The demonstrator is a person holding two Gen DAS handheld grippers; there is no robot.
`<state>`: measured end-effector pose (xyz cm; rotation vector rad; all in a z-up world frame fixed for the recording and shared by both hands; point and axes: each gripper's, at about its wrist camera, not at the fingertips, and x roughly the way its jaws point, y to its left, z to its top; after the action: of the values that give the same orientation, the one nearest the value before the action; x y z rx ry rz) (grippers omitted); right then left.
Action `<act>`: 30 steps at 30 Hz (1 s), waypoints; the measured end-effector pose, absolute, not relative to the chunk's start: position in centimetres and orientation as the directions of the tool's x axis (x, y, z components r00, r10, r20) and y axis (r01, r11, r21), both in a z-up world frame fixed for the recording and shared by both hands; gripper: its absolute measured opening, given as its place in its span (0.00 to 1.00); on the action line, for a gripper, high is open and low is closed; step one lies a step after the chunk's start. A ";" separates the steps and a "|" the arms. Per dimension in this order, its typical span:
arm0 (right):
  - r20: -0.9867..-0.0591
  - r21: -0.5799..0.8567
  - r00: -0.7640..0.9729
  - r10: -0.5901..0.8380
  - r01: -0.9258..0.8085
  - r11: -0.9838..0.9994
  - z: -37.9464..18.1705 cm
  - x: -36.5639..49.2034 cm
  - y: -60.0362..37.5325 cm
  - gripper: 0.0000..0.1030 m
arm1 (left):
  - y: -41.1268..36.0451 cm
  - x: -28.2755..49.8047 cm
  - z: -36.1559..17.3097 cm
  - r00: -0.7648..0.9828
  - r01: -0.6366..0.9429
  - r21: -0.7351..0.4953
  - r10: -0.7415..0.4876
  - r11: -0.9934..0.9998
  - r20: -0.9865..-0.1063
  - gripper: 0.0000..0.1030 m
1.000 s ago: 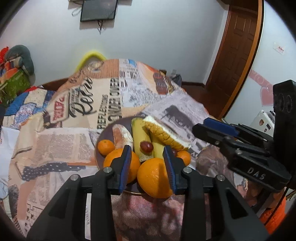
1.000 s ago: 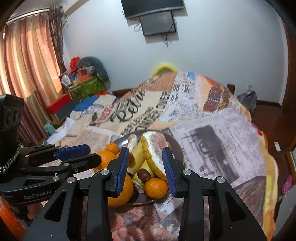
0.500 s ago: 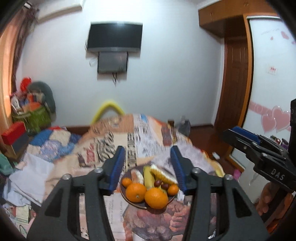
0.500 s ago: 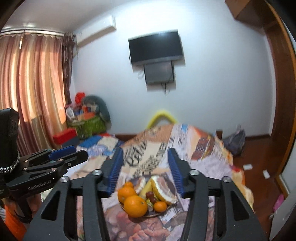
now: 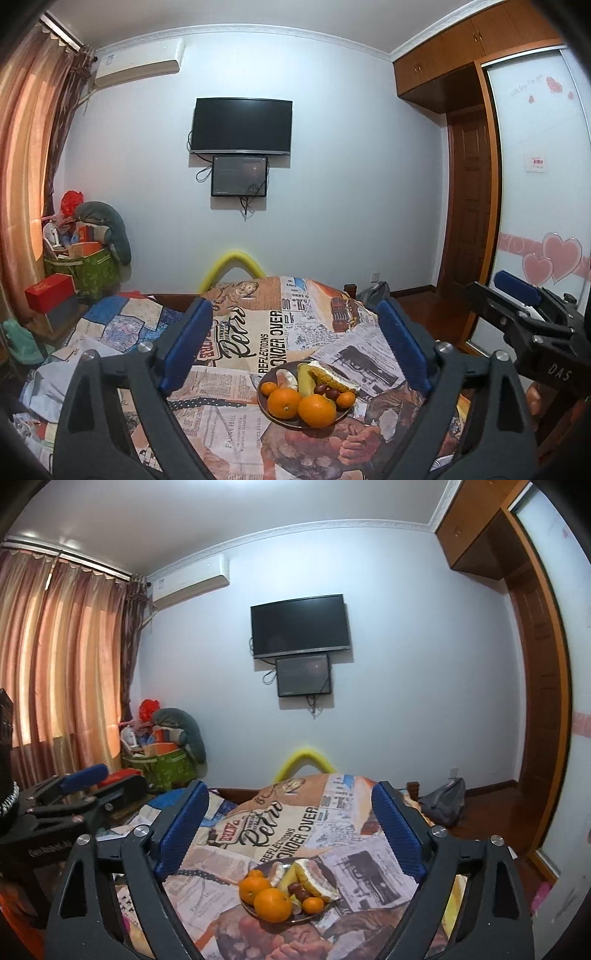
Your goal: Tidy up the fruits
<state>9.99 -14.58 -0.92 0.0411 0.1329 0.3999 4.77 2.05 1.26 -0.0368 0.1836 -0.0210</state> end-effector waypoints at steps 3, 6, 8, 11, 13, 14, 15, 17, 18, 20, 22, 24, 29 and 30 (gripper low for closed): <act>-0.120 0.080 0.916 0.383 -0.375 0.923 -1.0 9.9 -14.7 1.00 | 2.4 4.2 1.3 0.985 0.007 -0.045 -0.015 0.999 -0.170 0.96; -0.116 0.070 0.920 0.375 -0.369 0.927 -0.9 8.9 -15.0 1.00 | 2.5 4.0 1.2 0.986 0.003 -0.047 -0.011 0.999 -0.168 0.99; -0.117 0.066 0.920 0.374 -0.369 0.927 -1.0 8.6 -14.9 1.00 | 2.4 3.7 1.1 0.986 0.004 -0.045 -0.011 0.999 -0.169 0.99; -0.122 0.066 0.916 0.381 -0.376 0.924 -1.2 8.4 -14.9 1.00 | 2.2 3.6 0.9 0.985 0.003 -0.038 -0.009 0.999 -0.170 0.99; -0.123 0.062 0.917 0.379 -0.374 0.925 -1.5 8.1 -15.0 1.00 | 2.2 3.6 0.8 0.985 0.006 -0.036 -0.013 0.999 -0.173 0.99; -0.124 0.061 0.917 0.379 -0.374 0.925 -1.4 8.1 -15.0 1.00 | 2.1 3.6 0.8 0.985 0.007 -0.035 -0.013 0.999 -0.174 0.99; -0.125 0.060 0.917 0.380 -0.375 0.925 -1.4 8.1 -15.0 1.00 | 2.0 3.6 0.7 0.984 0.008 -0.033 -0.013 0.999 -0.175 0.99; -0.126 0.062 0.915 0.383 -0.378 0.924 -1.5 8.1 -15.1 1.00 | 2.1 3.6 0.6 0.984 0.009 -0.030 -0.014 1.000 -0.177 0.99; -0.127 0.064 0.915 0.383 -0.378 0.924 -1.5 8.1 -15.2 1.00 | 2.1 3.6 0.6 0.984 0.013 -0.027 -0.018 1.000 -0.179 0.99; -0.128 0.066 0.915 0.382 -0.377 0.924 -1.5 8.1 -15.4 1.00 | 2.0 3.6 0.5 0.983 0.015 -0.024 -0.019 1.000 -0.181 0.99; -0.128 0.068 0.916 0.381 -0.375 0.925 -1.5 8.1 -15.4 1.00 | 1.9 3.8 0.4 0.983 0.016 -0.022 -0.019 1.000 -0.183 1.00; -0.132 0.069 0.916 0.380 -0.374 0.925 -1.5 8.1 -15.4 1.00 | 1.9 3.8 0.3 0.982 0.018 -0.024 -0.022 1.000 -0.186 1.00; -0.141 0.066 0.915 0.379 -0.373 0.925 -1.5 8.0 -15.2 1.00 | 1.9 3.9 0.2 0.981 0.022 -0.025 -0.026 0.999 -0.190 1.00; -0.143 0.066 0.914 0.379 -0.373 0.926 -1.5 8.1 -15.2 1.00 | 1.9 3.9 0.1 0.981 0.023 -0.024 -0.027 0.999 -0.191 1.00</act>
<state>8.09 -15.21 -1.54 0.0374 0.1551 0.3870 3.93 1.86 0.14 -0.0218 0.1929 -0.0252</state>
